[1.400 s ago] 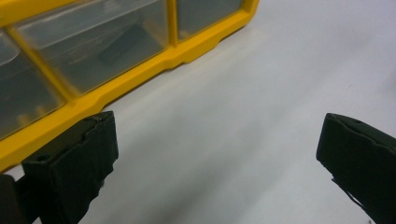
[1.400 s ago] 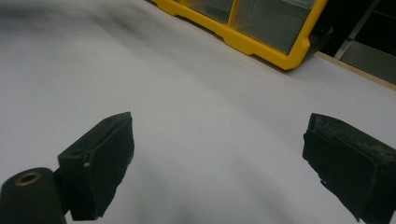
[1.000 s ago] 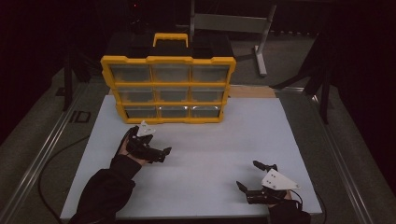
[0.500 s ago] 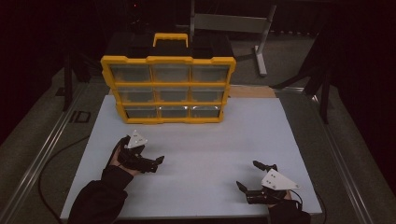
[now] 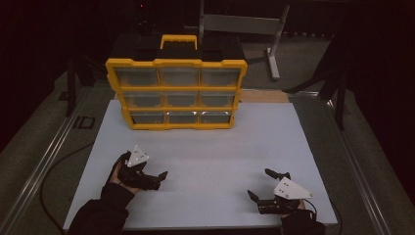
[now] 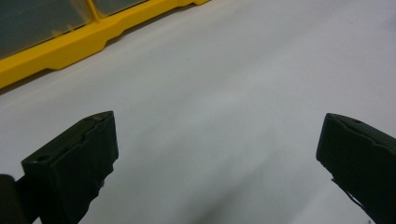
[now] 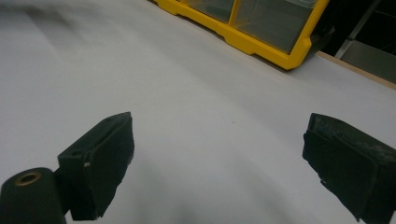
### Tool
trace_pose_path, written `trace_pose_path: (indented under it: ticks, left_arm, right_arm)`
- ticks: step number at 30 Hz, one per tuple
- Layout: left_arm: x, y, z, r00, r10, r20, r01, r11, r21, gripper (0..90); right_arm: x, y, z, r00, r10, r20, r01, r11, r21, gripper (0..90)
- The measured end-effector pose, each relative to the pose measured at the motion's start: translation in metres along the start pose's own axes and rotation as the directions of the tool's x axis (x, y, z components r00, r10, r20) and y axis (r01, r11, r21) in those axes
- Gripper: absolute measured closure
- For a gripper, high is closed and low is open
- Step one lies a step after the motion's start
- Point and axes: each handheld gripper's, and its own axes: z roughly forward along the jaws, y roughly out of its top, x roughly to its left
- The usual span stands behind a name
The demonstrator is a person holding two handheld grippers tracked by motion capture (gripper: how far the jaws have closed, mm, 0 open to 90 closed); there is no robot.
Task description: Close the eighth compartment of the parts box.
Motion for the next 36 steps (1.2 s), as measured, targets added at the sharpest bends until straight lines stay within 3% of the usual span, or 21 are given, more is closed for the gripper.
trace_pose_path:
  ticks: [13, 22, 33, 36]
  left_arm:
    - [0.002, -0.024, -0.010, 1.0000, -0.001, -0.006, 0.001, 0.9997, -0.025, 0.0]
    - [0.004, -0.040, -0.020, 0.9987, 0.017, -0.047, -0.020, 0.9982, -0.056, 0.0]
    - [0.004, -0.055, -0.023, 0.9989, -0.015, -0.045, 0.012, 0.9970, -0.076, 0.0]
    - [0.004, -0.056, -0.023, 0.9975, -0.024, -0.067, 0.019, 0.9971, -0.074, 0.0]
  right_arm:
    - [0.000, 0.000, 0.000, 0.9999, 0.011, -0.002, -0.011, 1.000, 0.003, 8.9]
    - [0.000, -0.001, 0.000, 1.0000, 0.003, -0.003, -0.003, 1.000, 0.000, 8.9]
    - [0.001, -0.001, 0.001, 1.0000, 0.006, -0.008, -0.006, 1.000, 0.005, 8.9]
    - [0.001, -0.001, 0.001, 1.0000, -0.001, -0.005, 0.001, 1.000, 0.005, 8.9]
